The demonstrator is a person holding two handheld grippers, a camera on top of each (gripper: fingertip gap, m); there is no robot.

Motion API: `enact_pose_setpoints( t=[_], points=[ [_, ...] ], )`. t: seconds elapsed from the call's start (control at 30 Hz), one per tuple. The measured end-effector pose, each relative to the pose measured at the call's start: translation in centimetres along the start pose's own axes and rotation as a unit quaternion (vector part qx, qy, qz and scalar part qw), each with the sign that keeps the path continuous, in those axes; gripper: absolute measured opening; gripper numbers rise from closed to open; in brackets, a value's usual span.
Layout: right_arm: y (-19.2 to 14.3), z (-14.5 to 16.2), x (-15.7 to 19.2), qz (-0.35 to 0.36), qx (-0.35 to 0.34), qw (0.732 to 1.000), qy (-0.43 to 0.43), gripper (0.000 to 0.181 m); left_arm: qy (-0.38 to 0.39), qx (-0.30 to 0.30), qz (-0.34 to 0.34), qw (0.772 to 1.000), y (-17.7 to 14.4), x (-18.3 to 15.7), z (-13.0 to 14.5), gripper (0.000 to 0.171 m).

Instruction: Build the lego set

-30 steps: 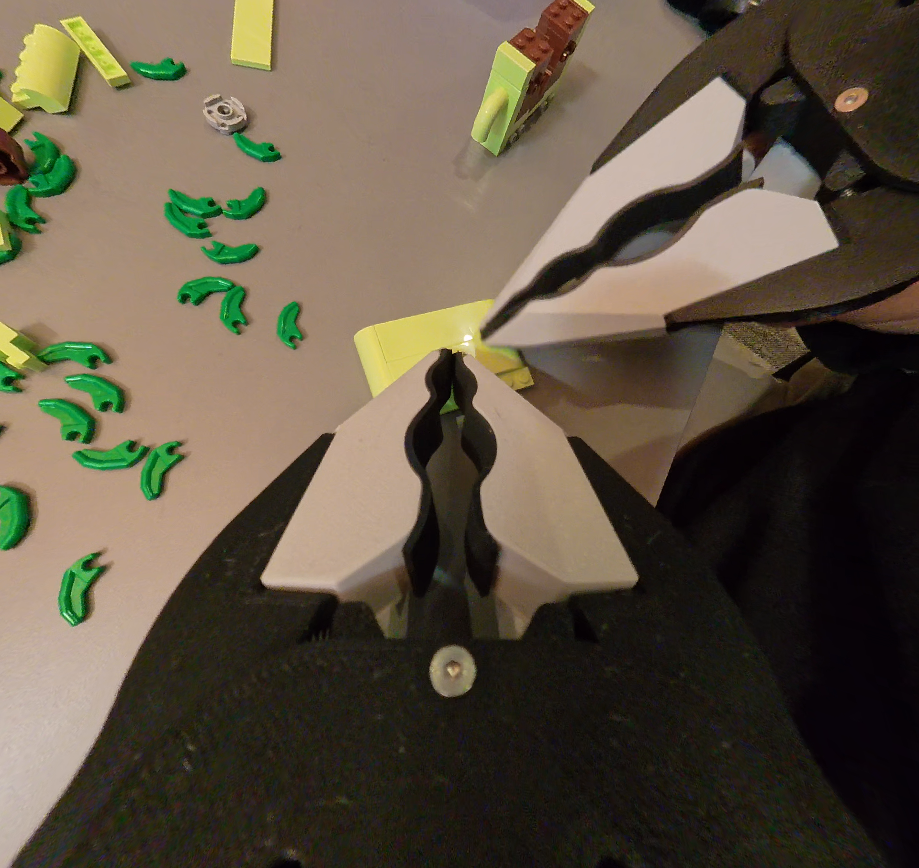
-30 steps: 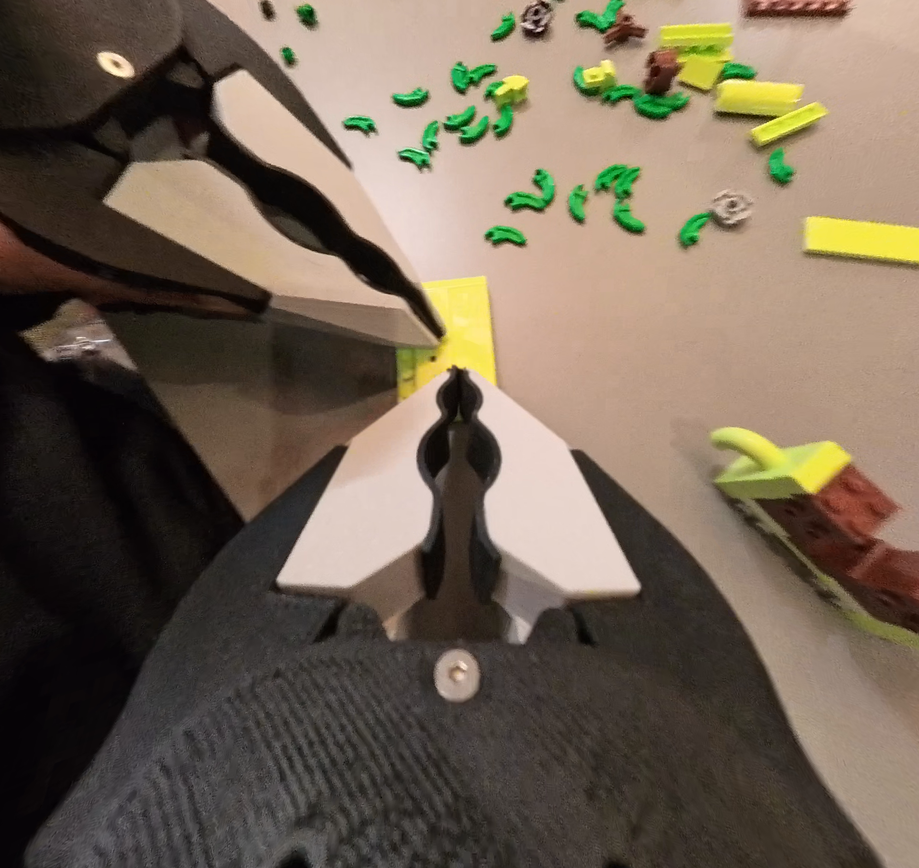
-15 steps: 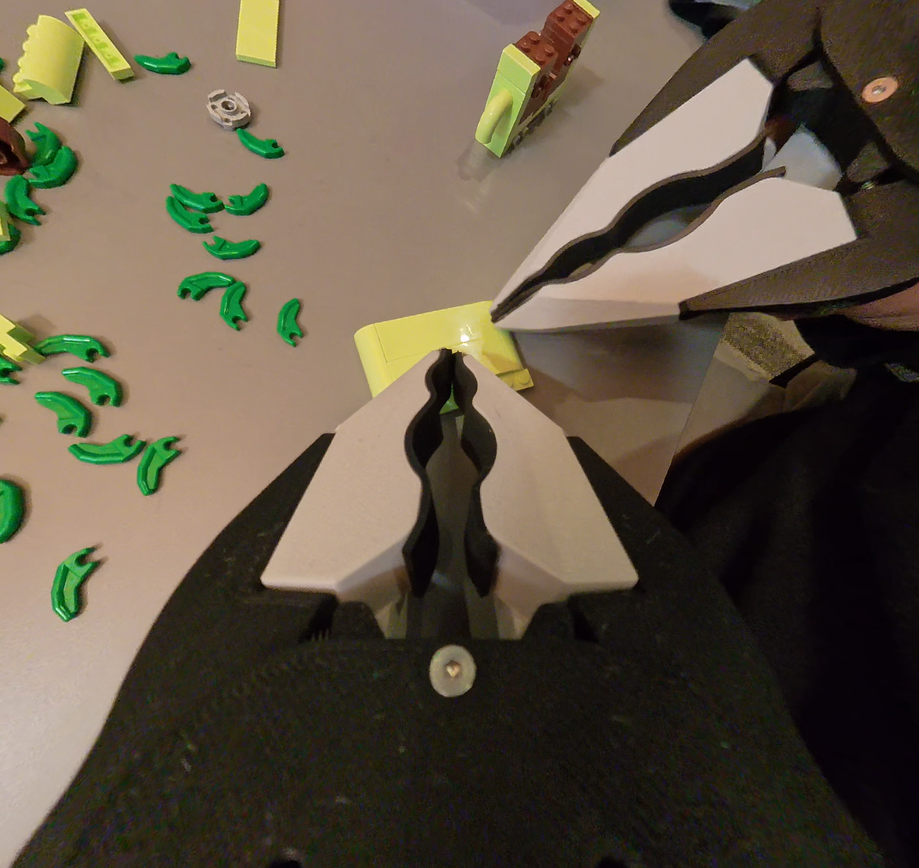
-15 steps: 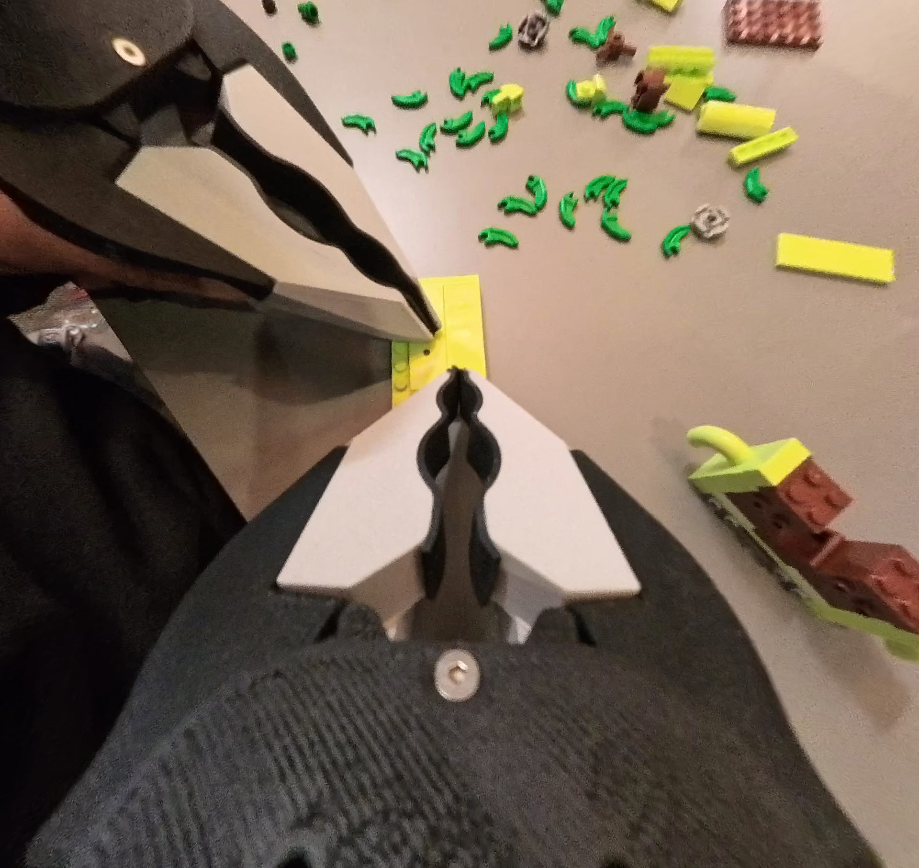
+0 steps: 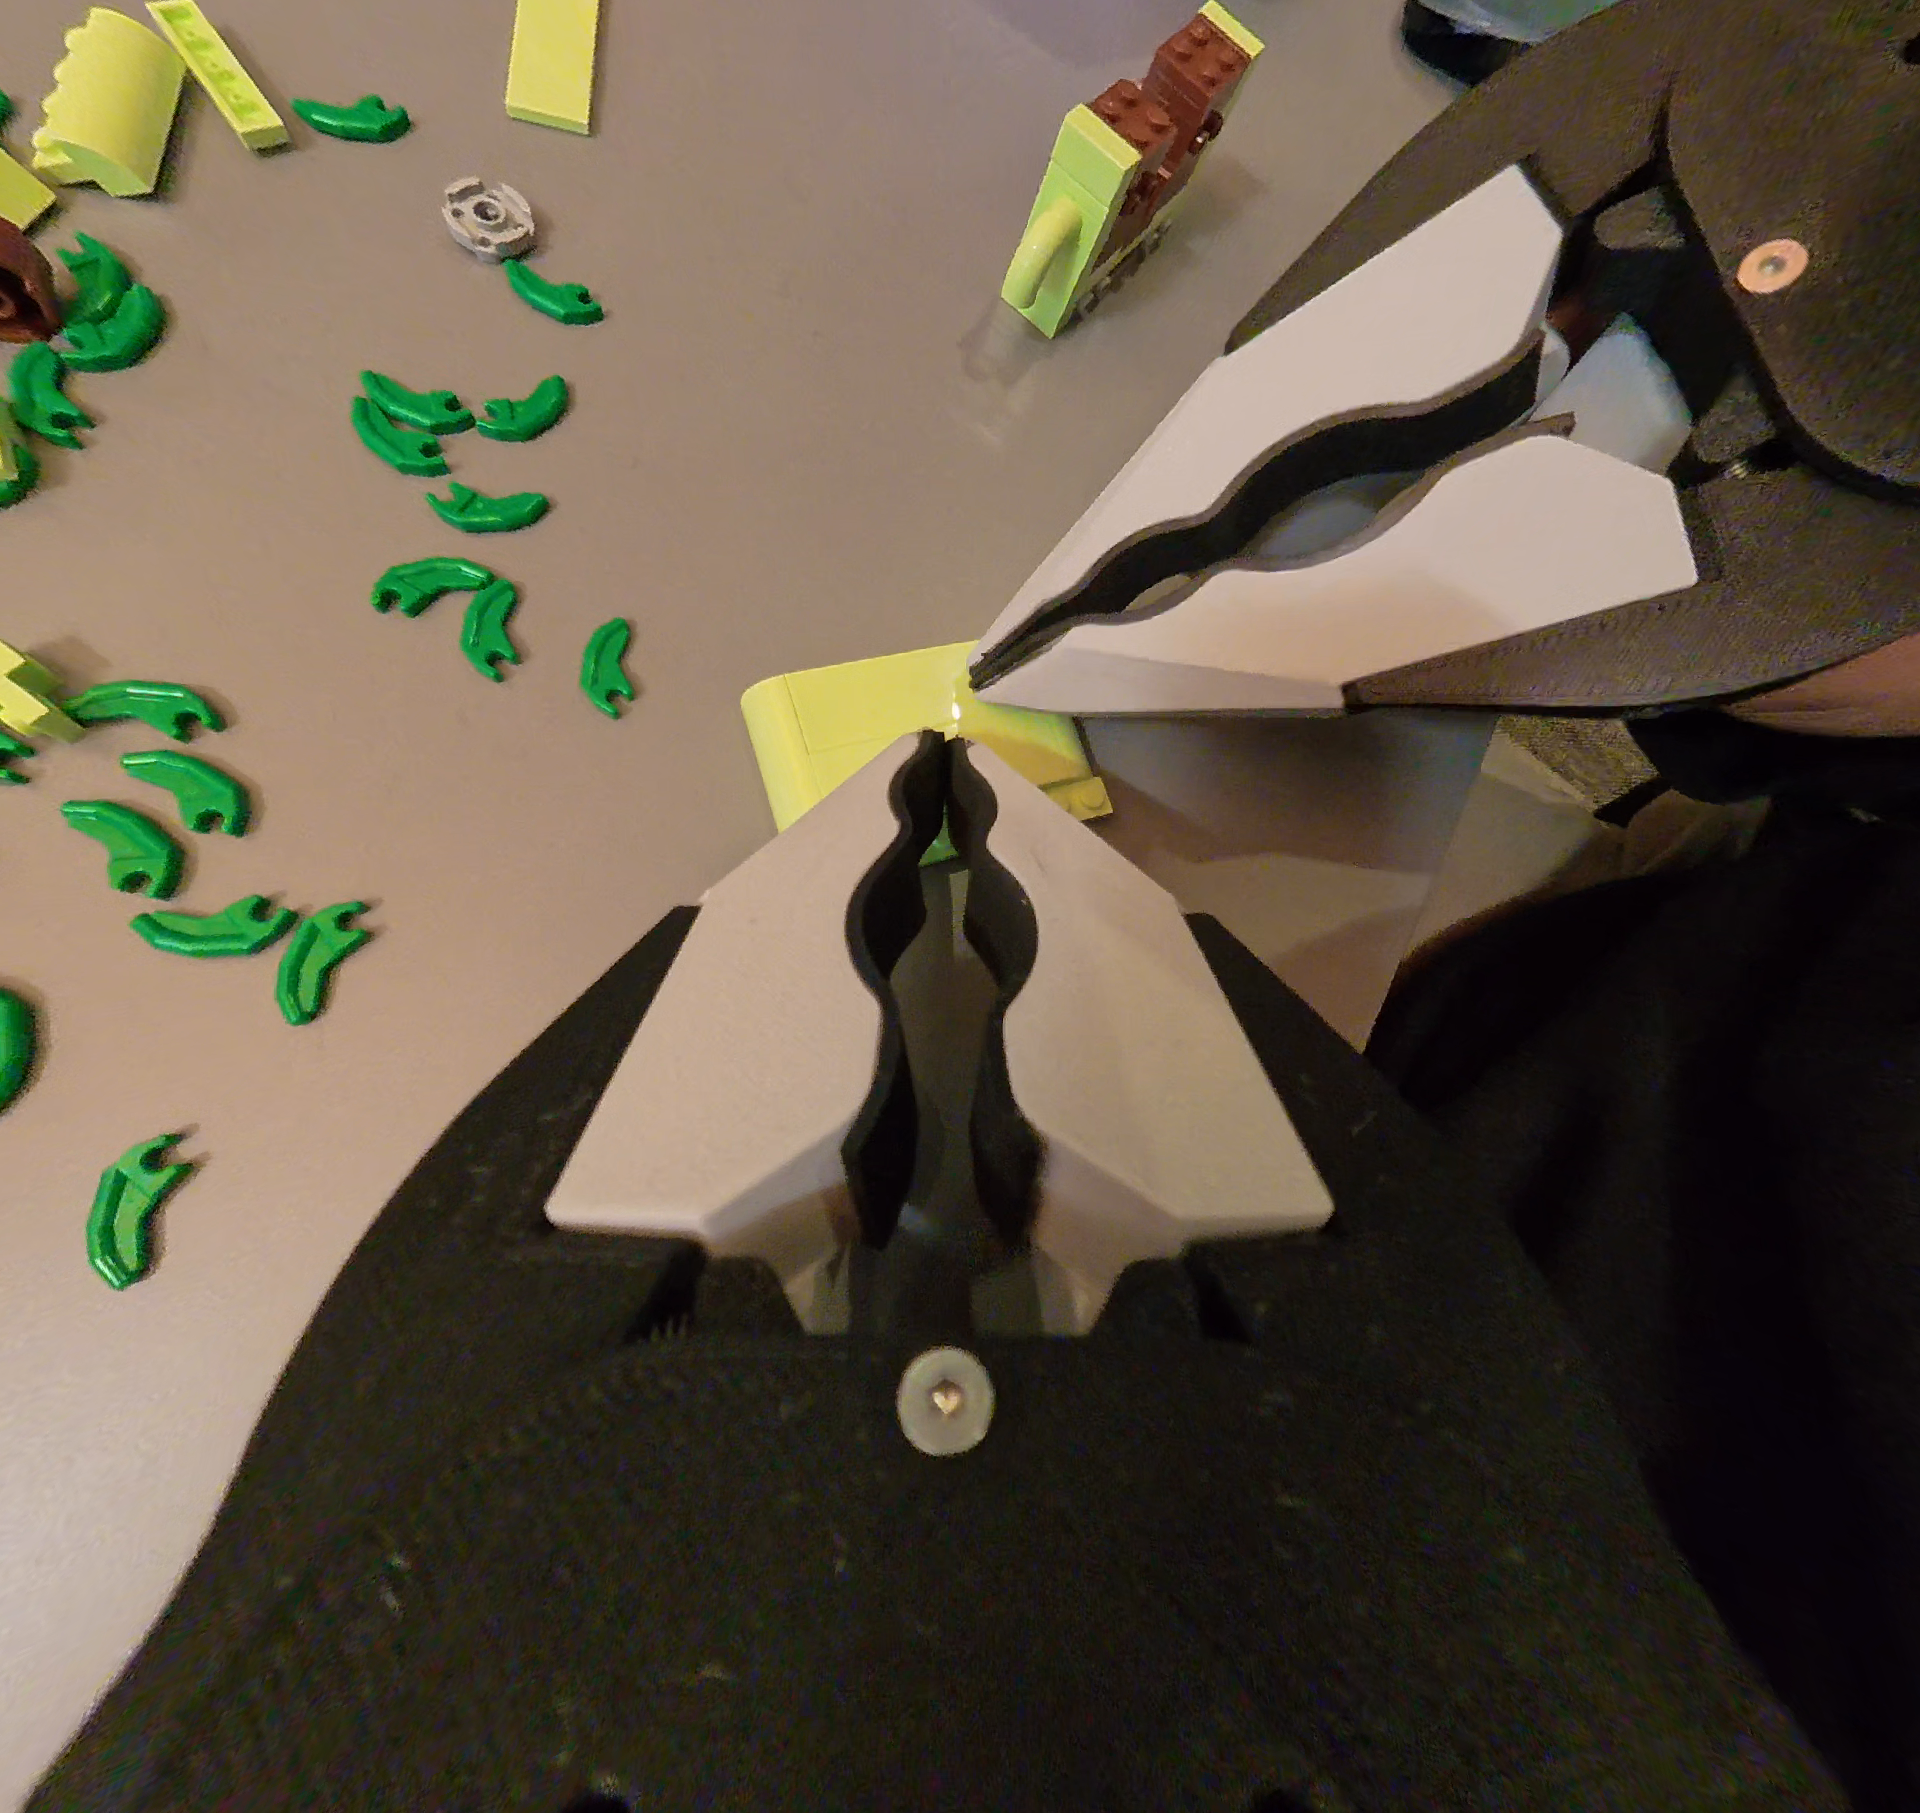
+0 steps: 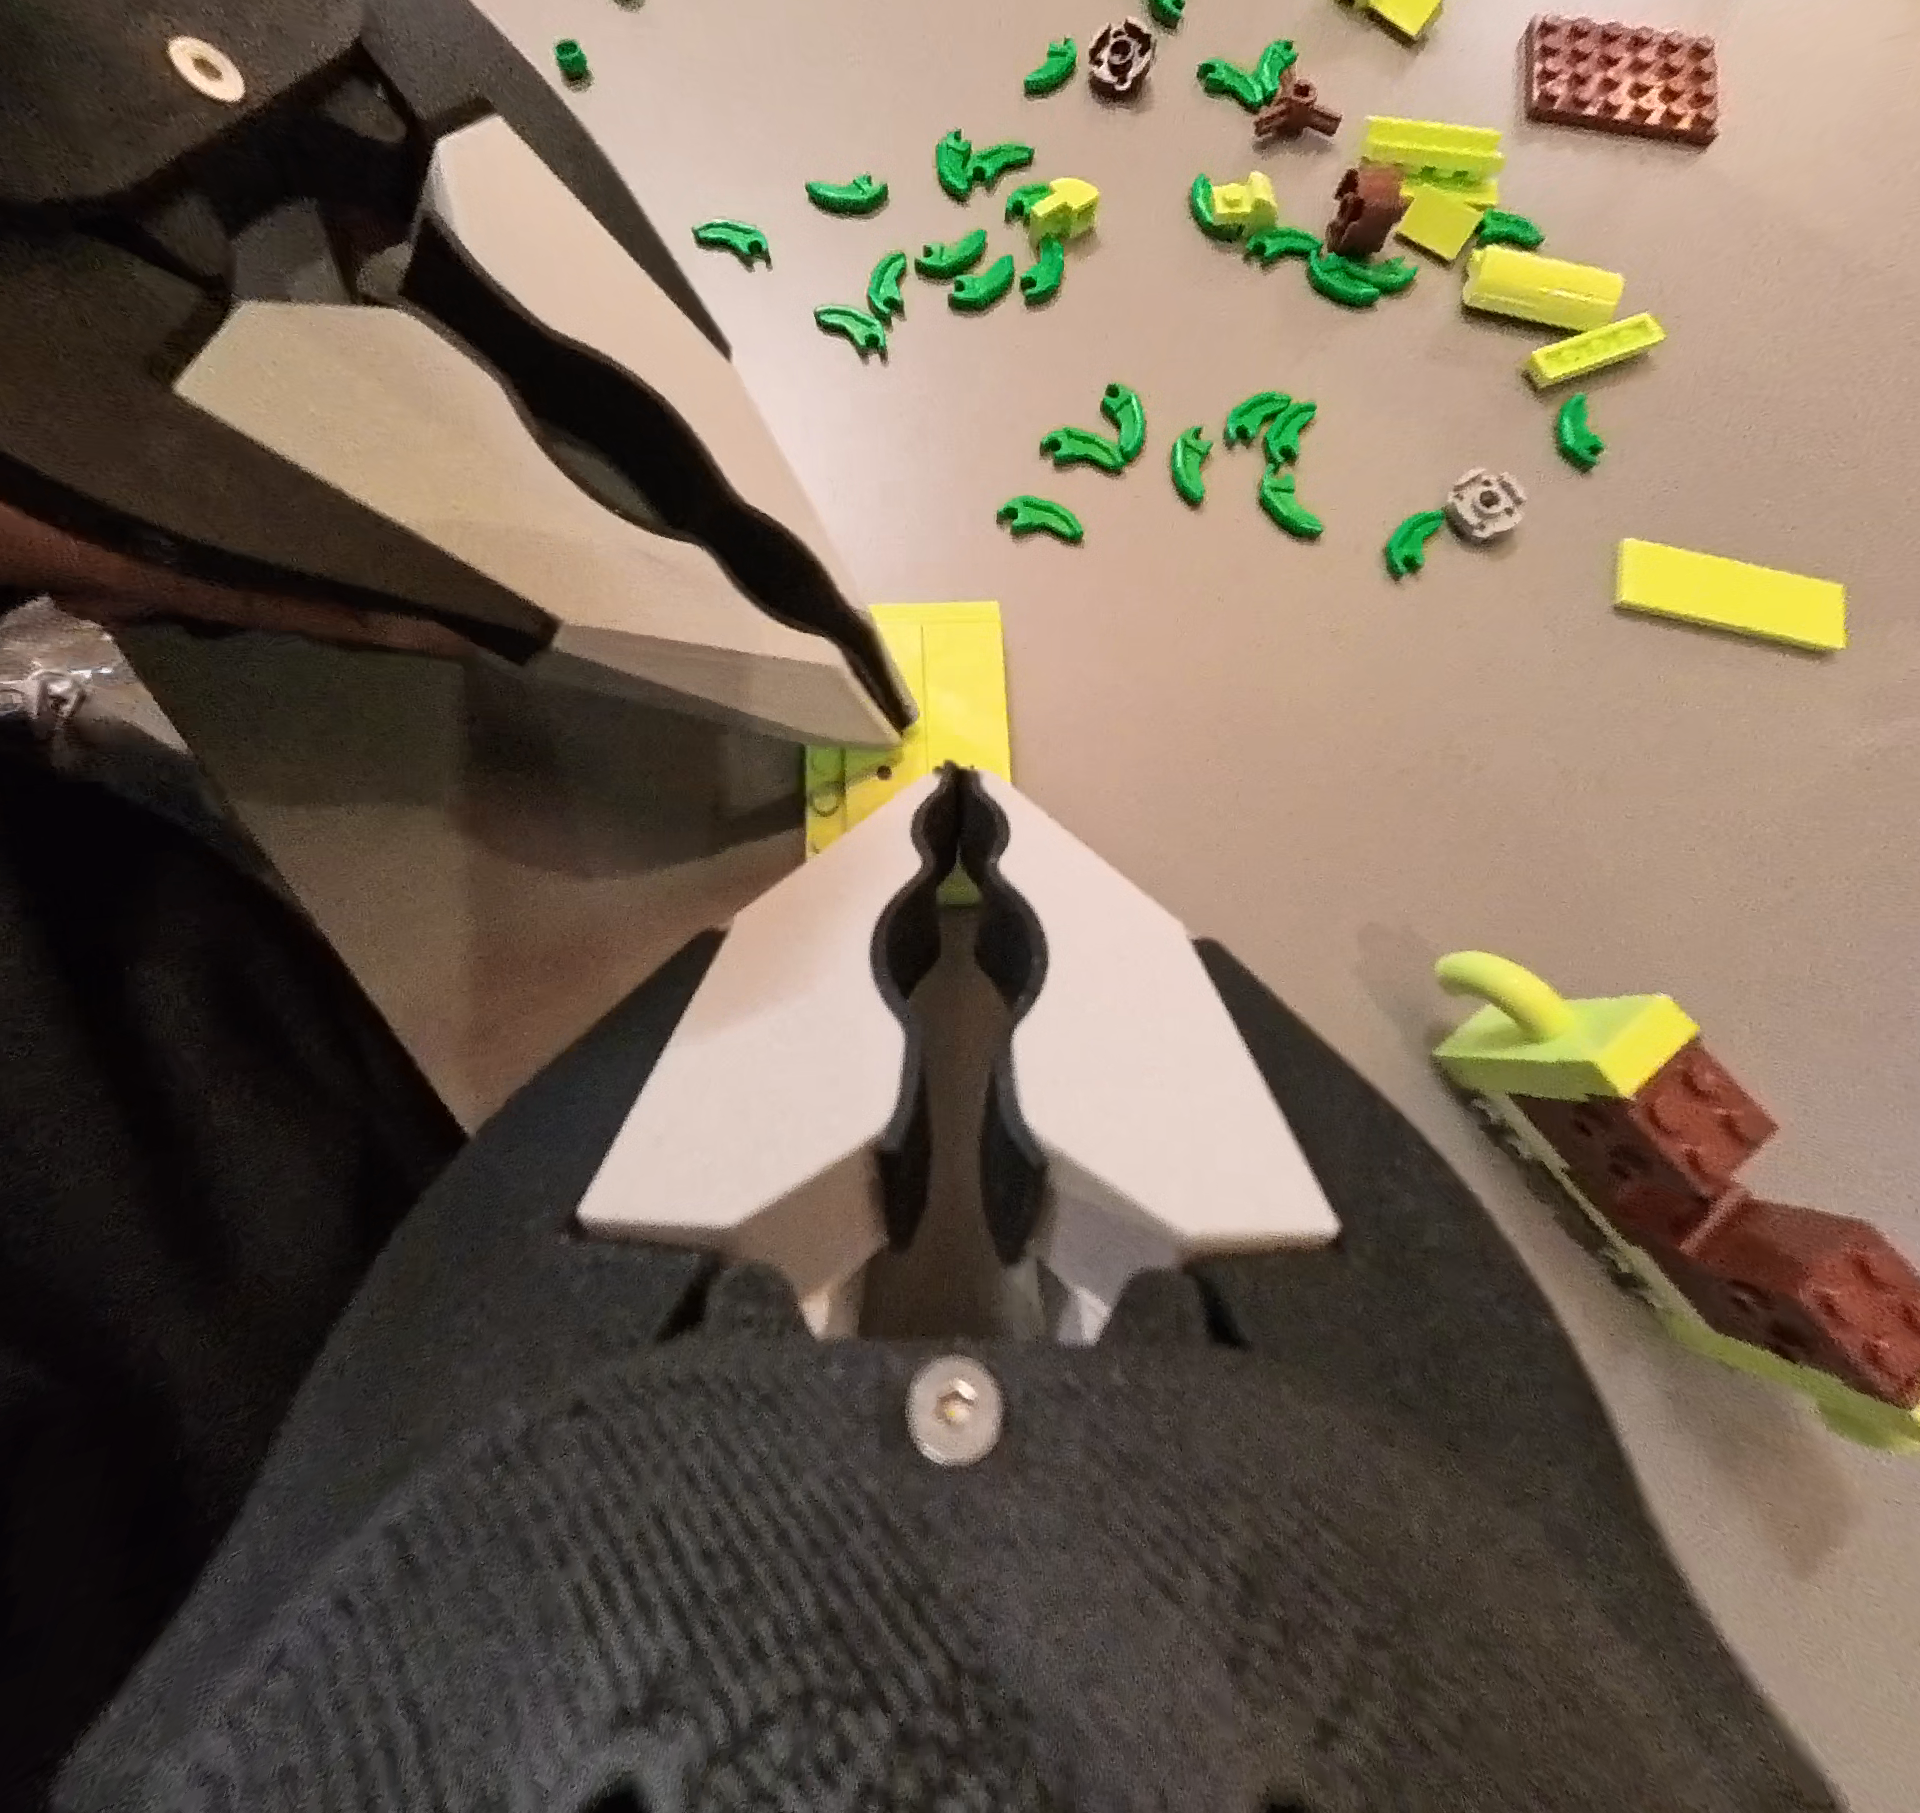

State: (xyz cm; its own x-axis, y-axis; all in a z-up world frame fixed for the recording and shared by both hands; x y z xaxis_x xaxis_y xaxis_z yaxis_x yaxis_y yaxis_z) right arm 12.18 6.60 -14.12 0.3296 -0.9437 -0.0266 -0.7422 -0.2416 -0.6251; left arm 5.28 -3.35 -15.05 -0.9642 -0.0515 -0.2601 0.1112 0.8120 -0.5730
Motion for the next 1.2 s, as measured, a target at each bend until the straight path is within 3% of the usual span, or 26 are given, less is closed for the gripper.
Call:
enact_pose_setpoints(
  t=[0.13, 0.23, 0.27, 0.3, 0.33, 0.37, 0.43, 0.53, 0.6, 0.77, 0.9, 1.03, 1.1, 1.2],
  points=[
    [0.1, -0.1, -0.1, -0.009, -0.008, 1.0, 0.023, 0.0, -0.003, -0.003, 0.005, 1.0, -0.1, 0.0, 0.0, 0.002],
    [-2.2, -0.7, -0.8, -0.02, -0.131, 0.988, 0.078, 0.0, -0.02, -0.05, 0.017, 0.998, -1.8, 0.3, -0.9, 0.0],
    [-3.1, -0.7, -1.3, -0.016, -0.153, 0.984, 0.092, 0.0, -0.023, -0.075, 0.031, 0.996, -2.6, 0.6, -1.5, 0.012],
    [-3.6, -0.4, -1.5, -0.015, -0.151, 0.984, 0.093, 0.002, -0.03, -0.093, 0.036, 0.995, -3.2, 1.1, -1.8, 0.019],
    [-3.6, 0.1, -1.4, -0.022, -0.13, 0.987, 0.093, 0.032, -0.036, -0.1, 0.036, 0.994, -3.5, 1.8, -2.0, 0.026],
    [-3.3, 0.6, -1.0, -0.044, -0.105, 0.989, 0.094, 0.038, -0.04, -0.096, 0.039, 0.994, -3.5, 2.4, -2.0, 0.033],
    [-2.7, 1.4, 0.1, -0.081, -0.074, 0.99, 0.094, 0.041, -0.048, -0.072, 0.041, 0.995, -2.9, 3.4, -1.8, 0.044],
    [-1.8, 1.7, 0.5, -0.075, -0.05, 0.994, 0.066, 0.049, -0.033, -0.034, 0.028, 0.998, -2.2, 4.0, -1.7, 0.049],
    [-1.2, 1.9, 0.6, -0.062, -0.029, 0.997, 0.04, 0.057, -0.025, -0.043, 0.026, 0.998, -2.4, 3.9, -1.9, 0.048],
    [-0.9, 2.0, -0.3, -0.033, -0.019, 0.999, -0.039, 0.041, -0.031, -0.049, 0.037, 0.998, -2.7, 3.7, -1.3, 0.048],
    [-0.8, 2.1, -1.8, -0.058, -0.023, 0.998, -0.029, 0.03, -0.009, -0.056, 0.057, 0.997, -3.9, 2.1, -0.7, 0.049],
    [-0.4, 1.8, -2.8, -0.095, -0.021, 0.995, -0.001, 0.024, 0.006, -0.036, 0.026, 0.999, -3.7, 1.5, 0.2, 0.05],
    [-0.3, 1.8, -3.3, -0.091, -0.02, 0.996, -0.001, 0.012, 0.015, -0.036, 0.009, 0.999, -3.6, 1.0, 0.2, 0.05],
    [-0.4, 1.8, -3.1, -0.091, -0.021, 0.995, -0.021, 0.017, 0.028, -0.042, -0.006, 0.999, -3.3, 0.4, -0.1, 0.05]
  ],
)
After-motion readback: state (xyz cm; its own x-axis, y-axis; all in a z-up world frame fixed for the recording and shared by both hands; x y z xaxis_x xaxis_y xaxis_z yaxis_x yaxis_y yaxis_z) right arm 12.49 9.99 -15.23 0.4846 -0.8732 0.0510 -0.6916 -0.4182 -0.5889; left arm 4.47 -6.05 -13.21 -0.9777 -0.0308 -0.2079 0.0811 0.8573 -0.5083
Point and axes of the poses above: each gripper's, where its closed fingertips meet, y out along the fingers, z out of its underside, x = y × z across the jaws, the point moved 9 cm from there along -y, back along the fingers, and after that the axes turned 5 degrees about -x, right-handed, at the moved point
